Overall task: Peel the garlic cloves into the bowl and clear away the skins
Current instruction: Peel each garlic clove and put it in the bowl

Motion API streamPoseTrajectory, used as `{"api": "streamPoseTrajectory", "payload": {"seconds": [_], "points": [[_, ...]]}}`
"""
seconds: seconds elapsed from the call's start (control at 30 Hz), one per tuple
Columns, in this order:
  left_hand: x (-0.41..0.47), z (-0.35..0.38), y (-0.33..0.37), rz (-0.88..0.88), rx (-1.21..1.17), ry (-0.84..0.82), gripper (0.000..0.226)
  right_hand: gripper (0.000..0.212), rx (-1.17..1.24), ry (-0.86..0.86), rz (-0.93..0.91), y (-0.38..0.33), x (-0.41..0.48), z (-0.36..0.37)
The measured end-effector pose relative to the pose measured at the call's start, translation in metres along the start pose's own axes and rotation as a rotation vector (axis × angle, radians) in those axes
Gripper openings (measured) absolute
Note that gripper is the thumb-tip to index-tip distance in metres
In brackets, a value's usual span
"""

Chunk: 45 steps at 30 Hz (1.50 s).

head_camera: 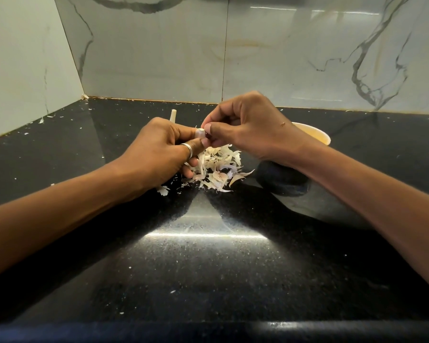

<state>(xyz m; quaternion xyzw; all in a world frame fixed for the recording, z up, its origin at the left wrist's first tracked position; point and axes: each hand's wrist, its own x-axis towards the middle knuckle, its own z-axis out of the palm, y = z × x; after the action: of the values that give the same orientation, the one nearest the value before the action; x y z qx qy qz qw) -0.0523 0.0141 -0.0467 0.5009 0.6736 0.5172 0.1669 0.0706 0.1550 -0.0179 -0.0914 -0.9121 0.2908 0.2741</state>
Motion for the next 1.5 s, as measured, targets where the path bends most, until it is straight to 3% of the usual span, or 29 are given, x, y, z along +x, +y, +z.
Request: {"api": "streamPoseTrajectory", "payload": {"seconds": [0.33, 0.63, 0.9, 1.5], "points": [[-0.001, 0.001, -0.001, 0.052, 0.154, -0.043, 0.017, 0.014, -0.327, -0.113, -0.191, -0.007, -0.003, -0.01], [-0.002, 0.0, -0.003, 0.073, 0.187, -0.016, 0.016, 0.019, -0.334, 0.017, -0.278, -0.003, -0.006, 0.011], [-0.001, 0.0, -0.001, 0.071, 0.146, -0.046, 0.012, 0.017, -0.205, -0.089, -0.117, -0.008, -0.004, -0.006], [-0.002, 0.0, -0.001, 0.088, 0.174, -0.075, 0.017, 0.014, -0.242, -0.093, -0.156, -0.011, -0.006, -0.009]]}}
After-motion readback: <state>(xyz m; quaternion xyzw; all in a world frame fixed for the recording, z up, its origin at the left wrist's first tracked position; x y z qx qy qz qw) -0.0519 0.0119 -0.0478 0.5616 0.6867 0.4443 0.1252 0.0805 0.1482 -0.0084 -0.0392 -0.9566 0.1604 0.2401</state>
